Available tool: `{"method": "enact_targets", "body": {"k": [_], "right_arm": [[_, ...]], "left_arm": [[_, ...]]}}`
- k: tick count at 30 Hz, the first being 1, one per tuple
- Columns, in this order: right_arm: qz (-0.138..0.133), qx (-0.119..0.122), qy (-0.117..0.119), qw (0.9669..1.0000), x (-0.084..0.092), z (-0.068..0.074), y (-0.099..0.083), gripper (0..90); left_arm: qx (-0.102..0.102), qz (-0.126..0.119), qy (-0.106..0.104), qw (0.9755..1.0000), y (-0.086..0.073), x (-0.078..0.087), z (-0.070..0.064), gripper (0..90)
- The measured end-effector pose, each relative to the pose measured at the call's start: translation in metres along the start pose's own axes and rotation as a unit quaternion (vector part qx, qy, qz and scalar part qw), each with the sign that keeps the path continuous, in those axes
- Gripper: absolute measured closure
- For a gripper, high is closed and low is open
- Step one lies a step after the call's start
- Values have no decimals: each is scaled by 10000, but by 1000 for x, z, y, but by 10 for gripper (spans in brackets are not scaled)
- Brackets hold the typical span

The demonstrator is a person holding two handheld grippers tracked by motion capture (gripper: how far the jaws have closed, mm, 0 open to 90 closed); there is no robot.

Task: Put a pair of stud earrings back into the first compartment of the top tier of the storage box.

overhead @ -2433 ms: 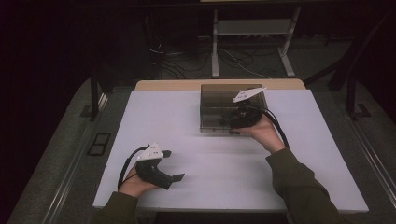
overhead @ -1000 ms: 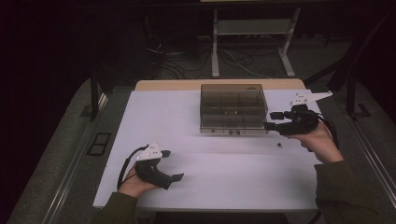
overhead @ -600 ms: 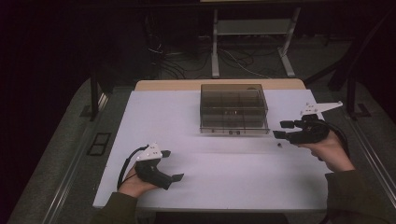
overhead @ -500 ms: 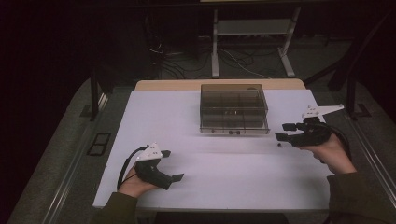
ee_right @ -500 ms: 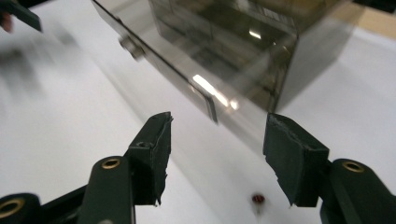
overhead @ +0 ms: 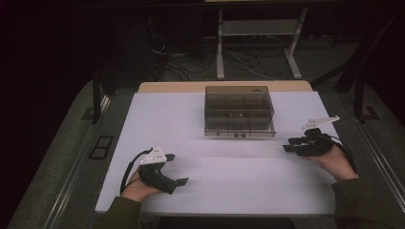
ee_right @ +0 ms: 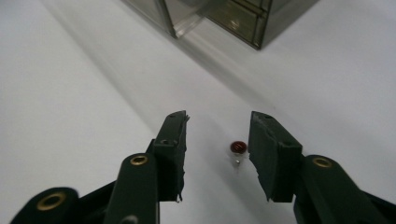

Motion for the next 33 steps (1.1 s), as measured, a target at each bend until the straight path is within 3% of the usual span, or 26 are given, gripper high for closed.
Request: {"method": "enact_targets", "body": {"k": [7, 22, 33], "right_arm": [[117, -148, -88, 9998, -14, -9, -4, 674], [324, -34, -126, 9994, -24, -10, -8, 776], [316, -25, -131, 9994, -23, -11, -8, 779]], "left_arm": [[-2, 6, -11, 10000, 0, -1, -1, 0], [-26, 32, -24, 10000, 0, -1, -1, 0], [-12, 22, -24, 10000, 0, -1, -1, 0]]}}
Point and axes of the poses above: each handheld gripper's, and its own axes: x roughly backward along the jaws, y roughly out of its top, z roughly to its left, the point moved 2 cm from there along -x, roughly forward along the jaws, and after that the axes turned 3 degrees about -z, right-handed, at the moved point
